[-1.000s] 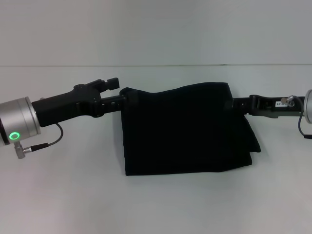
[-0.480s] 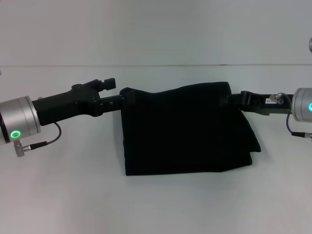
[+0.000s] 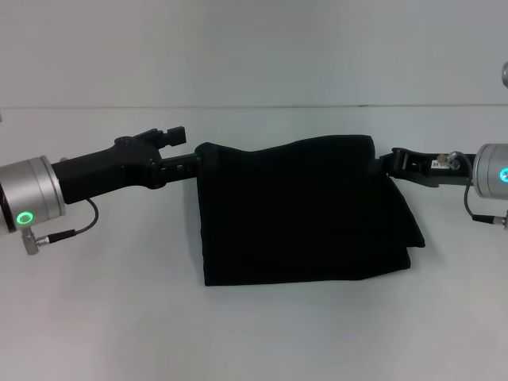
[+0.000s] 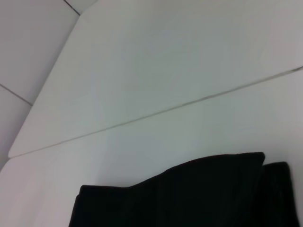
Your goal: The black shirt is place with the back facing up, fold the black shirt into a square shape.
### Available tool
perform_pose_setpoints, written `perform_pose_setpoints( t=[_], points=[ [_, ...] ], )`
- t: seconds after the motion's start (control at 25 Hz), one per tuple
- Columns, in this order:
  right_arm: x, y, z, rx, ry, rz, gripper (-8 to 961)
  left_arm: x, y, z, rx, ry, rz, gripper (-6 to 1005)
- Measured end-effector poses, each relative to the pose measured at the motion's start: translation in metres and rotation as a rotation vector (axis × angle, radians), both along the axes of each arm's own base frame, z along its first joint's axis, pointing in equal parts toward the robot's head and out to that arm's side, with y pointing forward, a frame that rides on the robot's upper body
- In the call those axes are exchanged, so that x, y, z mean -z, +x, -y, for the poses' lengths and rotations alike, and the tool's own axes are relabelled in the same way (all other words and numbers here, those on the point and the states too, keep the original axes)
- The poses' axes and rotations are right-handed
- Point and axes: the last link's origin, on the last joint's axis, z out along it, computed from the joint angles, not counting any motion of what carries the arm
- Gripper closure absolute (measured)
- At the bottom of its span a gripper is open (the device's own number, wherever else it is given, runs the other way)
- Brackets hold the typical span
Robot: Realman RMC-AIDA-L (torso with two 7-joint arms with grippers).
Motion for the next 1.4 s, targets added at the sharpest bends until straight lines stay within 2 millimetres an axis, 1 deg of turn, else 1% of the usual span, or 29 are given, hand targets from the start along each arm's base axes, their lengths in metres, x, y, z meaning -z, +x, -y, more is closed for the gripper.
perform_pose_setpoints(
  t=[0.08,0.28,0.4,0.56,0.8,0.92,1.04,1.24,1.4],
  points=[
    [0.0,0.001,-0.001,-0.002,0.008,0.007,873,0.0,0.0,0.0,-0.002,0.0,0.0,53],
    [-0.005,0.0,-0.005,-0.015,0.027,0.018,941,0.001,-0.001,0.001,-0.006,-0.002,0.003,53],
    [-0.01,-0.001,-0.008,-0.021,0.035,0.024,933,0.001,-0.001,0.001,-0.008,-0.004,0.006,53],
    [-0.01,-0.002,-0.008,-0.027,0.029,0.026,922,0.002,-0.002,0.001,-0.017,-0.002,0.007,53],
    [-0.01,0.002,-0.005,-0.011,0.024,0.024,905,0.003,-0.002,-0.002,-0.033,0.007,0.007,54],
    [-0.01,0.007,-0.003,0.0,0.027,0.025,897,0.004,-0.004,-0.008,-0.081,0.013,0.007,54],
    [-0.016,0.013,-0.002,0.001,0.068,0.024,889,0.004,-0.008,-0.019,-0.177,0.023,0.01,53],
    [-0.029,0.025,0.003,-0.008,0.124,0.008,651,0.009,-0.013,-0.036,-0.322,0.032,0.001,53],
    [-0.041,0.032,0.011,-0.024,0.117,-0.013,491,0.019,-0.013,-0.047,-0.421,0.01,-0.04,54]
  ],
)
